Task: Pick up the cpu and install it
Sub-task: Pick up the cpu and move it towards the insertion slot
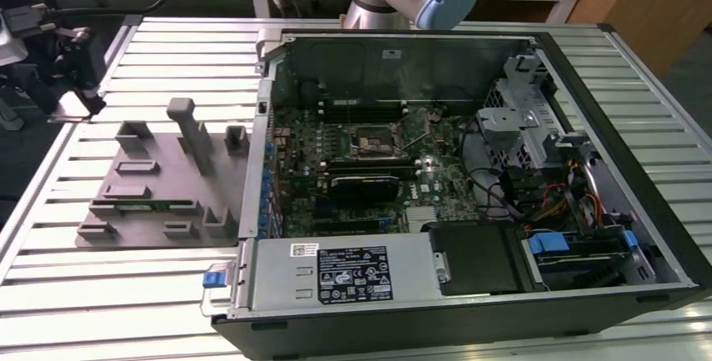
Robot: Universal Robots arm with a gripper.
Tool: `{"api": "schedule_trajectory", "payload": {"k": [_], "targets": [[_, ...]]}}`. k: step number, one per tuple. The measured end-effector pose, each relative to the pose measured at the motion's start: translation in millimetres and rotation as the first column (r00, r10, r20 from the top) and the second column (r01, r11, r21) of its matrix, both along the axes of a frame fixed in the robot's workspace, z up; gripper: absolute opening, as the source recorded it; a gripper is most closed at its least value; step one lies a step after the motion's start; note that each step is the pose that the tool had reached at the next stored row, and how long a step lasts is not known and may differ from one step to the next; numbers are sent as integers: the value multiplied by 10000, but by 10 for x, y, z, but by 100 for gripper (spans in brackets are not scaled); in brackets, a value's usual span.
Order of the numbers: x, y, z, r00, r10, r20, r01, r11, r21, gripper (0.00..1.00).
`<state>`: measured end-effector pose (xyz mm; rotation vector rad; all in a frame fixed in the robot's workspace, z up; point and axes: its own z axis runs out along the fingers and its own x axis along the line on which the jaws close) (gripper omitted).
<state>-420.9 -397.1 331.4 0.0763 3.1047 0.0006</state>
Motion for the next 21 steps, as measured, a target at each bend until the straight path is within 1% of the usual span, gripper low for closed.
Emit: {"api": "schedule_trajectory", "payload": {"k": [21], "targets": [[0,0,354,10000,0,1,0,10000,0,54]]}}
